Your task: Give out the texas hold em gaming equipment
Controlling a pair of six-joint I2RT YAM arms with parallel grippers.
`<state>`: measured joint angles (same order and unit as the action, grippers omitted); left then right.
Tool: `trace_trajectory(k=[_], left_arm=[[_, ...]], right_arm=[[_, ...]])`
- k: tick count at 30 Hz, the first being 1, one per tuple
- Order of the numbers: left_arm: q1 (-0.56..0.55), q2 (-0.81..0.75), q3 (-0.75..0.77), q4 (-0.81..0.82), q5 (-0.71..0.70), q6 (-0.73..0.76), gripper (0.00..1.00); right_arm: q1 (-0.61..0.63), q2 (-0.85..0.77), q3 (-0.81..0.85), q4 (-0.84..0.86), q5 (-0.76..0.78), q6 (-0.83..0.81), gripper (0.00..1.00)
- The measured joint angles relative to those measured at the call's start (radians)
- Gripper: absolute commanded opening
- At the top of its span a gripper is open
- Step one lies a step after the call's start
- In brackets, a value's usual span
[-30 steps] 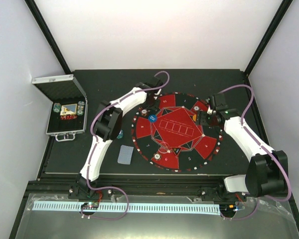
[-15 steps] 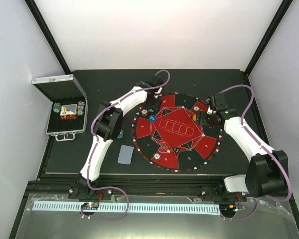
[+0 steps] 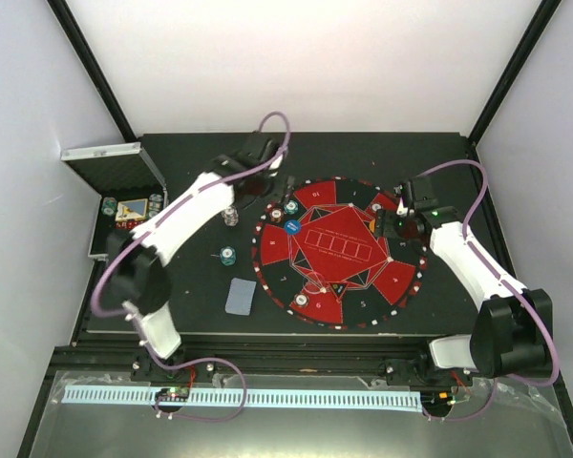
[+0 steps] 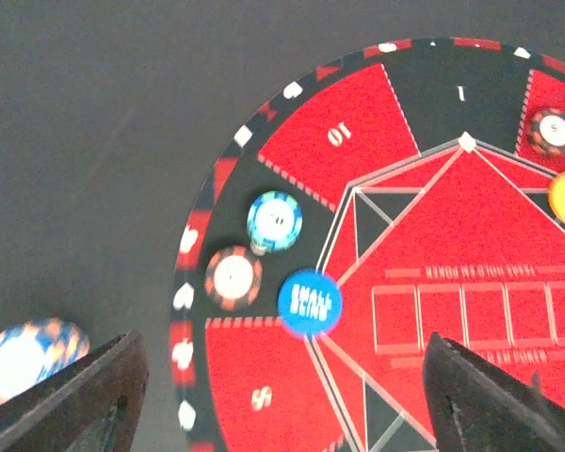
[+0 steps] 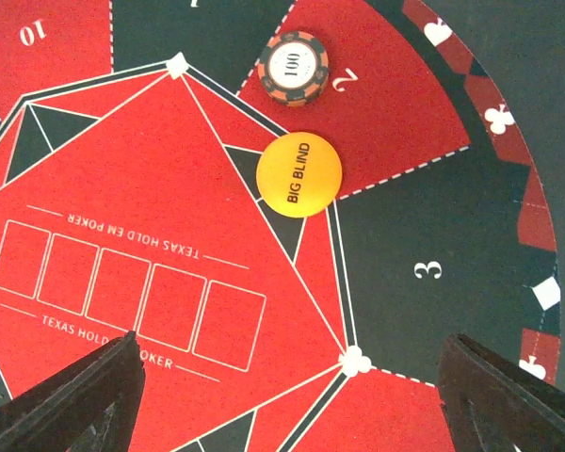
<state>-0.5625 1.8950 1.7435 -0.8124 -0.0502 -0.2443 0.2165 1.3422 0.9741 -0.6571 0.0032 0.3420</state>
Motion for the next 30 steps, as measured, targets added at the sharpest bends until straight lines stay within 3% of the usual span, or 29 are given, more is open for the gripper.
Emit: trace_trajectory(k=[5,13,30], left_arm=[[0.019,-0.354,-0.385,0.076,-0.021,-0.072,0.89],[0.128,-0.393,-0.752,0.089,-0.021,-0.159,0.89],[0.221,-0.33,-0.81,0.179,0.006,-0.178,0.73]], right_arm=[[0.0,0.0,0.001,0.004,-0.013,0.0,0.86],[0.0,0.0,-0.001,0.008,-0.037,0.0,0.86],[0.0,-0.015,-0.005,0.007,-0.04,0.0,0.86]])
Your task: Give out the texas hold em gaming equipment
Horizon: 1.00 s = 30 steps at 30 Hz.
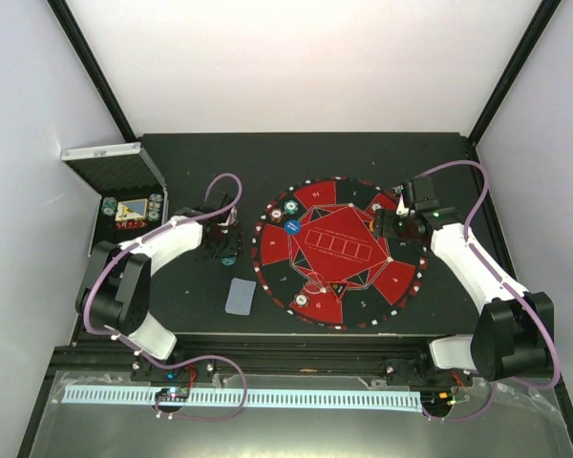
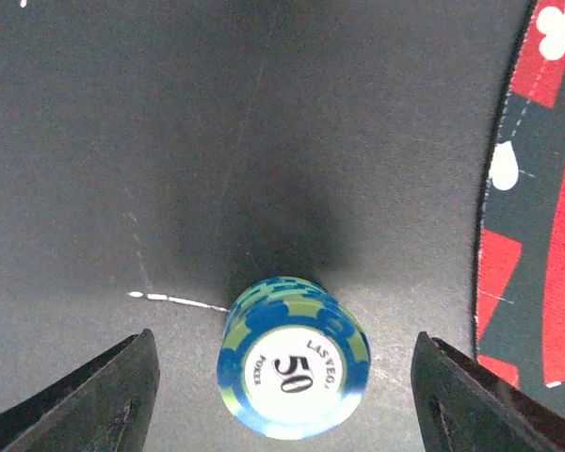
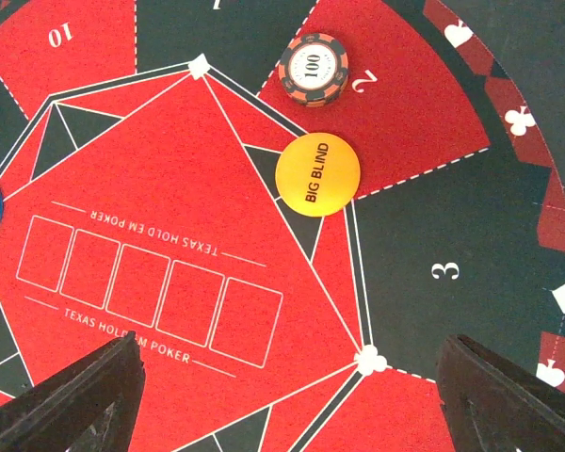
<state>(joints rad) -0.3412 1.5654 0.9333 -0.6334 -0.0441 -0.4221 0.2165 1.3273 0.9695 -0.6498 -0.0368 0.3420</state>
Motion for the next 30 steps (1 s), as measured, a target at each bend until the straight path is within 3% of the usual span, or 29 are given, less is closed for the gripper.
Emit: trace_trajectory(k=[7,15,30], left_arm=[[0.006,0.03,0.0,0.015,0.001,0.005,0.59],[0.007,0.062,0.001,0.027,0.006,0.01,0.57],[0.008,0.067,0.001,0.035,0.008,0.019,0.34]], right_arm=[[0.0,0.0,0.0,0.0,0.0,0.0,0.86],[0.0,0.0,0.0,0.0,0.0,0.0,0.86],[0.0,0.0,0.0,0.0,0.0,0.0,0.86]])
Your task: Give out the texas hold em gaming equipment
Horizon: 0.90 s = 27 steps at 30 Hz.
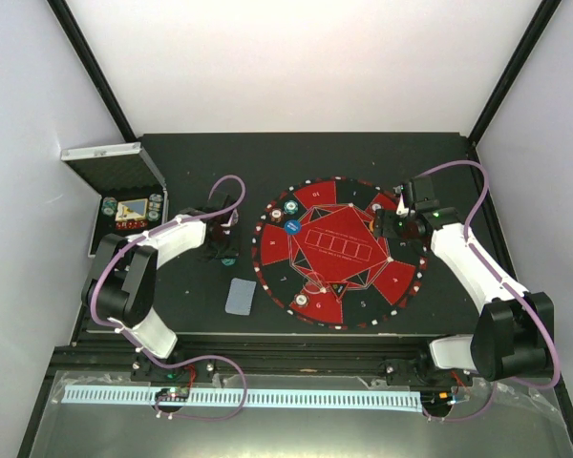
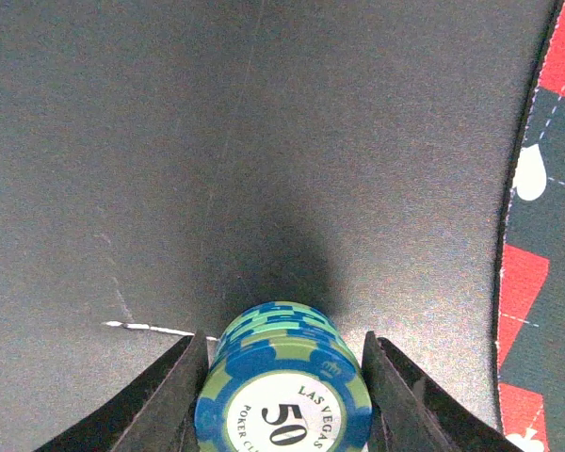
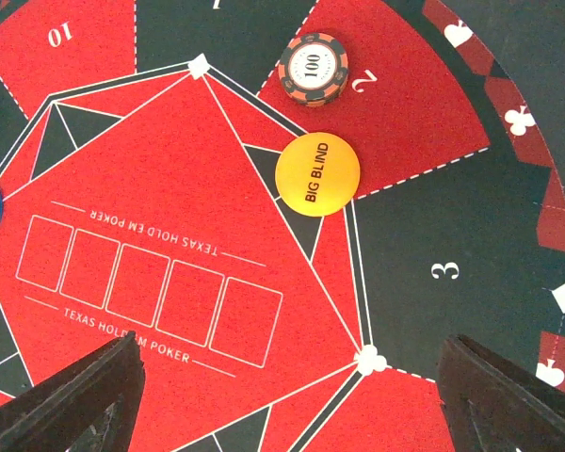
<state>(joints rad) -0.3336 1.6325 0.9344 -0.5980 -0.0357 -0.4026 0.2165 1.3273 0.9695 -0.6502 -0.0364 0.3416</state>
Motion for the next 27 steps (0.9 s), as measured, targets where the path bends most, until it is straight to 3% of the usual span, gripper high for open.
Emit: trace_trajectory(k=[9,15,21,27], left_arm=[[-0.018,-0.083,0.018,-0.035,0.034,0.0,0.31],[-0.176,-0.063,0.17,-0.07,0.054,-0.008,0.31],[-0.356,0.173,0.466,-0.068,0.074,-0.017,0.31],[-0.455,0.418,0.694,-0.096,0.082,-0.009,0.31]], right_arm=[[0.0,-0.008,0.0,-0.001,0.013,0.0,0.86],[0.0,-0.058,0.0,0.0,0.038,0.002,0.86],[0.0,-0.126,0.0,0.0,0.06,0.013,0.86],[0.0,-0.199,-0.024,-0.005,0.103,0.016,0.88]])
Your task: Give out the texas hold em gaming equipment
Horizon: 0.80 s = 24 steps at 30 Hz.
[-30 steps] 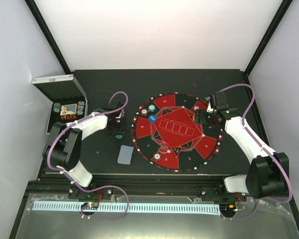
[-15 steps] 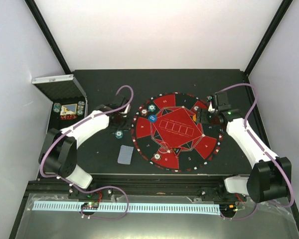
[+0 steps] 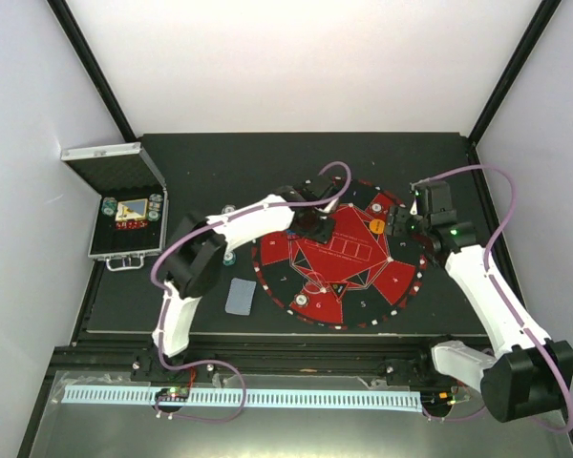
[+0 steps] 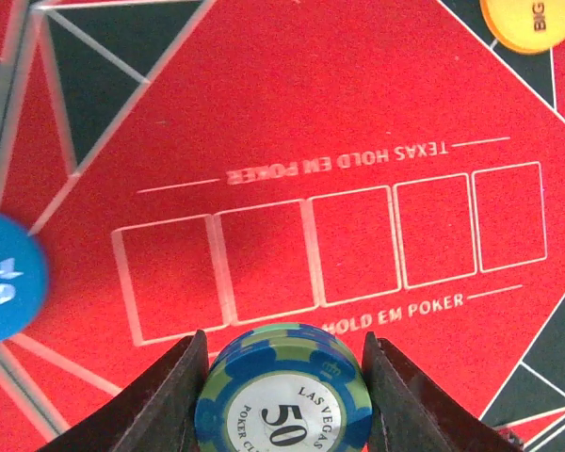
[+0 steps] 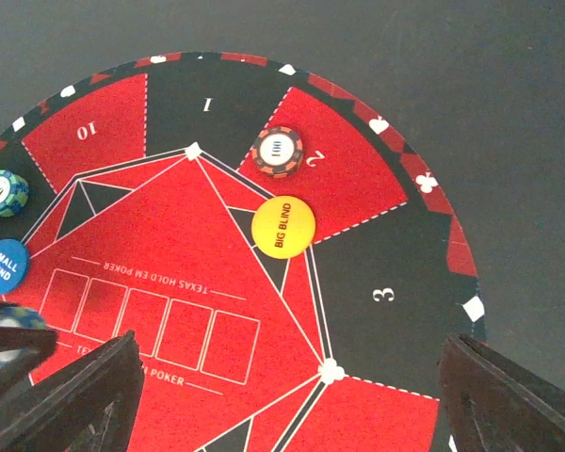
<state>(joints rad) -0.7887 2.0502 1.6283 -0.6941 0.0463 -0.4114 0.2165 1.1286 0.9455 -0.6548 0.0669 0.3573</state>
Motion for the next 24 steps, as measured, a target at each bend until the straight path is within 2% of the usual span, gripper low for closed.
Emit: trace_trajectory(k=[5,10,13,19,22,24], left_arm=[[-0.045,0.127,0.109,-0.032,0.001,0.023,0.32],[-0.062,0.171,0.121,-0.054,0.001,0.041,0.37],[-0.064,0.185,0.122,-0.06,0.001,0.047,0.47],[-0.064,0.19,0.122,-0.06,-0.002,0.061,0.74],[-0.064,0.179,0.106,-0.046,-0.01,0.062,0.81],[-0.064,0.147,0.066,-0.032,-0.021,0.058,0.82]], right_arm=[[0.0,-0.042,-0.023,-0.005,0.025,0.0,0.89],[0.0,-0.046,-0.028,-0.005,0.028,0.0,0.89],[0.0,-0.043,-0.034,-0.005,0.028,0.0,0.89],[0.0,-0.018,-0.034,-0.019,0.025,-0.003,0.89],[0.0,-0.014,-0.036,-0.022,0.008,-0.004,0.89],[0.003,-0.008,-0.039,-0.022,-0.005,-0.004,0.89]])
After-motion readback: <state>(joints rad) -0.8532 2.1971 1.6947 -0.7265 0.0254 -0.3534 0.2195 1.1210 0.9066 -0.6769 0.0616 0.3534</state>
